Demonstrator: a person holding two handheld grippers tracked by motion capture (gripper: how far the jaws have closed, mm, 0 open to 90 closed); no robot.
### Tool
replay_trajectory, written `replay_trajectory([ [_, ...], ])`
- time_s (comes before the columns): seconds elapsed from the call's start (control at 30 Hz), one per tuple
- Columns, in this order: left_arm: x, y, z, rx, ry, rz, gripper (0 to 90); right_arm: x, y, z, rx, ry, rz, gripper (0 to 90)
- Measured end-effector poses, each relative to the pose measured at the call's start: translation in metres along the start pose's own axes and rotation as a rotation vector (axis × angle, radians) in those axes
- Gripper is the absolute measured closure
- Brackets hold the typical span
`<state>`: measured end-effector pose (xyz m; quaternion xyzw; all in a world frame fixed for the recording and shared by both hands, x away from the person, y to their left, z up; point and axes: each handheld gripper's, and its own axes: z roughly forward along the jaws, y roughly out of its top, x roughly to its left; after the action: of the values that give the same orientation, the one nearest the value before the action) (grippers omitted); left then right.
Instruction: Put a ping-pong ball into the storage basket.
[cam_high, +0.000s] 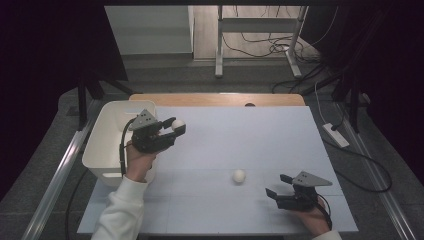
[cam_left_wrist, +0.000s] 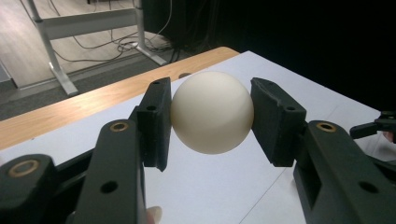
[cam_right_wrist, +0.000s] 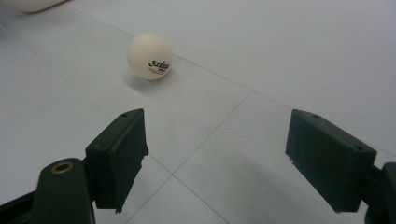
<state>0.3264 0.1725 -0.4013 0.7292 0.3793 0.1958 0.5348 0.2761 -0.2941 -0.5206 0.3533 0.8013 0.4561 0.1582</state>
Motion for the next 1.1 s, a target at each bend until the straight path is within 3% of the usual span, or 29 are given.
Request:
replay_trajectory([
  [0.67,0.007,0.01,-0.017,-0.015,0.046,-0.002,51.2,0.0,0.001,-0.001,-0.009,-0.003,0.001,20.6],
  [1.1,0.024,0.018,-0.033,-0.018,0.111,-0.01,51.2,0.0,0.001,-0.002,-0.017,-0.007,-0.002,20.6],
])
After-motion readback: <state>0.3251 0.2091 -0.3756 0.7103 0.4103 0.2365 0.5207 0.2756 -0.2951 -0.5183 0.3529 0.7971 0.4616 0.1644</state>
